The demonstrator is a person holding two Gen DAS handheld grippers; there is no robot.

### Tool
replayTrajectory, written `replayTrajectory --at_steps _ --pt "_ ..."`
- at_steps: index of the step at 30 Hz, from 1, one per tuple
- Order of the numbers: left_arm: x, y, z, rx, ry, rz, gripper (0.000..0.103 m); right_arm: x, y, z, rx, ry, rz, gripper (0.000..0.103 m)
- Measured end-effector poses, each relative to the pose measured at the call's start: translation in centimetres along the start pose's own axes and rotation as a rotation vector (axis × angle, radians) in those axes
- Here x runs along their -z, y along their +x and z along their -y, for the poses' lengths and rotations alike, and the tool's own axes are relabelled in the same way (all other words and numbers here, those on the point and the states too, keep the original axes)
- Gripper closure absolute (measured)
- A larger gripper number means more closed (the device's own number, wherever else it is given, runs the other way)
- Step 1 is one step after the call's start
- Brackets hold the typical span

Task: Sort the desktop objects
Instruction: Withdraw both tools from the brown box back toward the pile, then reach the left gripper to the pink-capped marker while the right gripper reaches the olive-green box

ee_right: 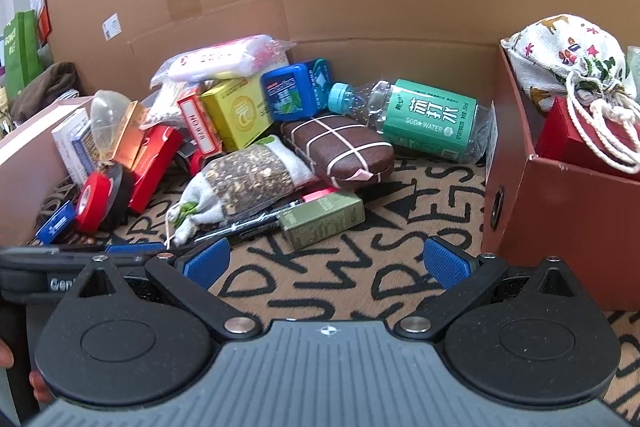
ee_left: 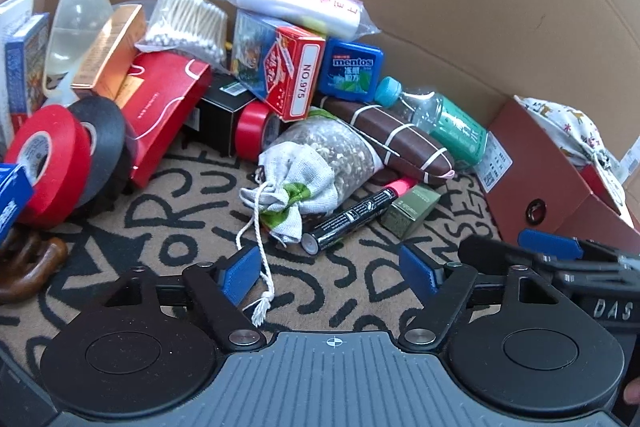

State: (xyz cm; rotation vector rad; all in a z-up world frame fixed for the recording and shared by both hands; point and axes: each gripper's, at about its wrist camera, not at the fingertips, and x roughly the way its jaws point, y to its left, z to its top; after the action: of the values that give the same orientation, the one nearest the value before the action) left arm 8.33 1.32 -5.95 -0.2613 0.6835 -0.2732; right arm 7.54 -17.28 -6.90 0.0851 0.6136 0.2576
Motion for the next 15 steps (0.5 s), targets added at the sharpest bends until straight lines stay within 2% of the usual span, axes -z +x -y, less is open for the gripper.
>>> replayTrajectory --at_steps 7,15 --pt "-0.3 1.0 -0.1 -0.007 0.034 0.007 0.031 -0.5 1.9 0.6 -0.006 0.012 -0.006 0.0" --pt "-0.3 1.5 -0.3 -0.031 0.075 0.035 0.045 -0.2 2.9 -0.3 0.048 -0.015 -0.002 0.0"
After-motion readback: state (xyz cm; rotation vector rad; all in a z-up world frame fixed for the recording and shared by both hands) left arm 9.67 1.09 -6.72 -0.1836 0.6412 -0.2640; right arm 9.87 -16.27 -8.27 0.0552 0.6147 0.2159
